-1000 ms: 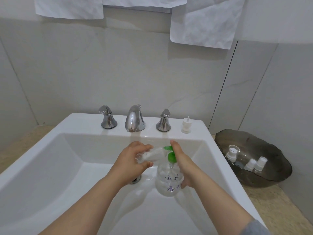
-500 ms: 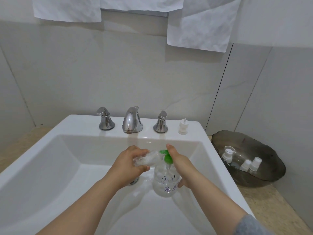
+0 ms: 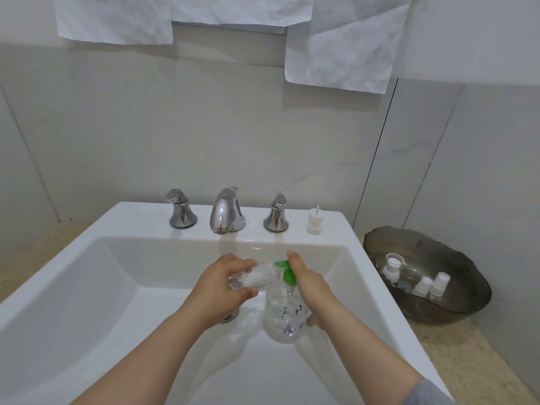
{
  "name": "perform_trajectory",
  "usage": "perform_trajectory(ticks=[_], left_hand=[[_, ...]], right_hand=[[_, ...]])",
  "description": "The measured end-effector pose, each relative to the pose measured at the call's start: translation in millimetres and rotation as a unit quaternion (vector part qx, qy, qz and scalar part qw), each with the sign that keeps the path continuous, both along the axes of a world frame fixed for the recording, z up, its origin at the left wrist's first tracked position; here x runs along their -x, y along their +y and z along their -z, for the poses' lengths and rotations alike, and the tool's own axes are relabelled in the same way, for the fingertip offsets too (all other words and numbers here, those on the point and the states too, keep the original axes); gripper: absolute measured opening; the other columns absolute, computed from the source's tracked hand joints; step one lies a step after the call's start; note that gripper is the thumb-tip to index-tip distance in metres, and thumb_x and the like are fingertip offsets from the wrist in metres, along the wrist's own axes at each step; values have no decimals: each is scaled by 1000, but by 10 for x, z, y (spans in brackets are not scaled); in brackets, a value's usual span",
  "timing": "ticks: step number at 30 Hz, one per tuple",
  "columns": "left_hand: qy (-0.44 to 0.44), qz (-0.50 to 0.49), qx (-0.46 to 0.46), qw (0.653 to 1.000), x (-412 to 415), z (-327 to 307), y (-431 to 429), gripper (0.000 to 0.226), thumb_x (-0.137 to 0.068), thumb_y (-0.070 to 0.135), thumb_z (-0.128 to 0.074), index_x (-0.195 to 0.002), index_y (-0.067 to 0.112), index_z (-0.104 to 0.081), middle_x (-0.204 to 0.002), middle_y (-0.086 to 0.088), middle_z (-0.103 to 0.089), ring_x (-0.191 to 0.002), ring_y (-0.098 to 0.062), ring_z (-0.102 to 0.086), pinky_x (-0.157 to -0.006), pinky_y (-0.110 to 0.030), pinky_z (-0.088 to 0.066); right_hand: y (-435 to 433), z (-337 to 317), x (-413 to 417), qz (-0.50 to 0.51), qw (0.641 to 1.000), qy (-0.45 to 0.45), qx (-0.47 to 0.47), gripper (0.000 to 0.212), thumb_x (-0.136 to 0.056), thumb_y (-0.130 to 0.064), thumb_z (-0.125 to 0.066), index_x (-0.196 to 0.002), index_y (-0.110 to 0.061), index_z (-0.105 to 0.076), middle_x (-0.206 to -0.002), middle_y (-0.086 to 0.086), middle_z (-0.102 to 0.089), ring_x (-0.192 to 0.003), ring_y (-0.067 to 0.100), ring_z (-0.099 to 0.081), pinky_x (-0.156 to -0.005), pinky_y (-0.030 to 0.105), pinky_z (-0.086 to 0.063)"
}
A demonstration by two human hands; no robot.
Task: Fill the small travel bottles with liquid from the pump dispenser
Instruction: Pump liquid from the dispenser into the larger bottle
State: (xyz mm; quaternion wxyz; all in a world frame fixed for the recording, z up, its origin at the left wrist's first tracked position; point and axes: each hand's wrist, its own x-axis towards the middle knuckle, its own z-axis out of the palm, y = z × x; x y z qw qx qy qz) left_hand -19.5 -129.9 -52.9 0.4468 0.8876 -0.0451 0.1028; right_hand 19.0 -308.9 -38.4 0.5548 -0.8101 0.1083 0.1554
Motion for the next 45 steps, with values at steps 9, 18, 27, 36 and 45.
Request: perform_trajectory(ticks=[9, 18, 27, 36, 45], left_hand=[[-20, 0, 25, 999, 2, -46, 0, 44, -73, 12, -78, -111, 31, -66, -102, 10, -57, -97, 0, -55, -75, 0, -36], [-19, -5, 27, 999, 0, -36, -5, 43, -74, 11, -77, -111, 30, -66, -102, 10, -57, -95, 0, -55, -74, 1, -36], [12, -3, 2, 1000, -2, -7, 2, 45, -74, 14, -78, -114, 29, -65, -102, 12, -55, -96, -6, -56, -80, -10, -40], [17, -3, -6, 1000, -2, 14, -5, 45, -74, 15, -78, -116, 28, -64, -102, 14, -55, -99, -7, -56, -81, -10, -36], [11, 1, 15, 1000, -7, 2, 0, 45, -74, 14, -78, -113, 31, -65, -101, 15, -55, -96, -3, -56, -84, -13, -42]], right_hand=[[-2, 14, -80, -10, 996, 77, -33, 81, -85, -78, -29, -145, -25, -38, -148, 6, -37, -137, 38, -31, -103, 60, -31], [-5, 29, -98, 3, 996, 83, -34, 82, -83, -77, -37, -144, -22, -39, -148, 8, -38, -135, 39, -34, -100, 60, -34], [11, -21, -60, 9, 997, 67, -22, 72, -88, -68, -40, -134, -15, -50, -128, 8, -48, -123, 39, -43, -86, 53, -40], [16, -36, -27, 5, 999, 43, -19, 63, -91, -64, -41, -123, -13, -57, -119, 7, -52, -100, 32, -44, -81, 48, -41], [-11, -4, -17, -10, 1000, 9, -1, 51, -95, -63, -31, -97, -18, -55, -105, 7, -53, -92, 27, -46, -91, 43, -41]])
